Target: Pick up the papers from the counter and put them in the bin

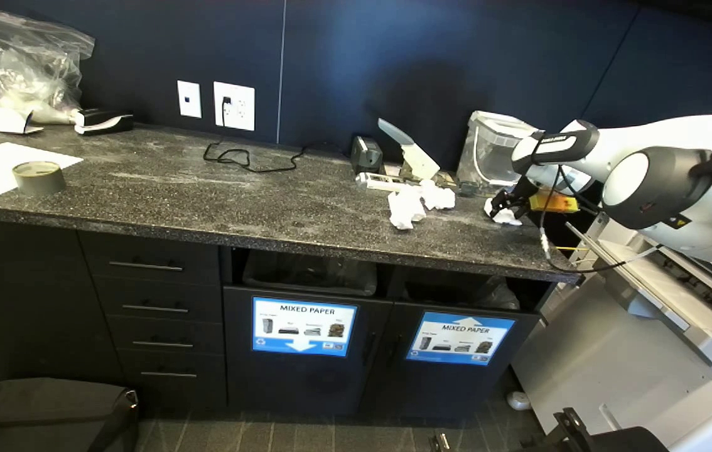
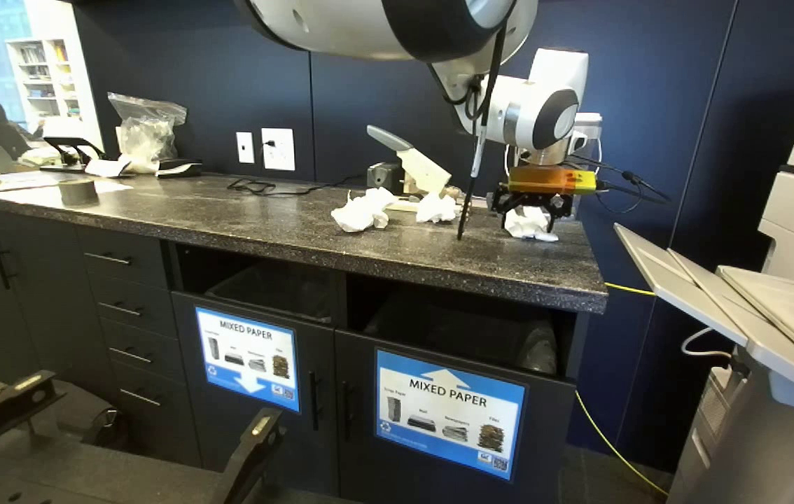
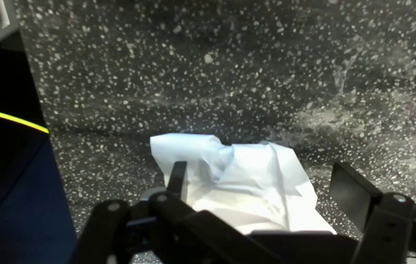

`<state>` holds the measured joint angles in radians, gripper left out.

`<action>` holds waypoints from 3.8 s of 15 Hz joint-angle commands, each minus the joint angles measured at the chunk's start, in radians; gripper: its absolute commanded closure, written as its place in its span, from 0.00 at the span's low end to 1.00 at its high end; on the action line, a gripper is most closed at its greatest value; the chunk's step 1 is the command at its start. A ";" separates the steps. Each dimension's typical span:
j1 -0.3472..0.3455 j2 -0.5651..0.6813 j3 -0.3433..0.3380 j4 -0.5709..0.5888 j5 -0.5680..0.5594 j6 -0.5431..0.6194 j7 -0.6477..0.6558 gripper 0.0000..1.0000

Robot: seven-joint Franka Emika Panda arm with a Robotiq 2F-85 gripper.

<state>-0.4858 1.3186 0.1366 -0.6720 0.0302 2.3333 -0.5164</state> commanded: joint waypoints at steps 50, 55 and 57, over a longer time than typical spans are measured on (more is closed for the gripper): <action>0.175 -0.381 -0.083 -0.601 -0.146 -0.013 0.407 0.86; 0.238 -0.503 -0.157 -0.815 -0.085 0.049 0.472 0.86; 0.255 -0.556 -0.172 -0.903 -0.077 0.065 0.488 0.86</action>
<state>-0.2673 0.8793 0.0037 -1.3810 -0.0759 2.3517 -0.0616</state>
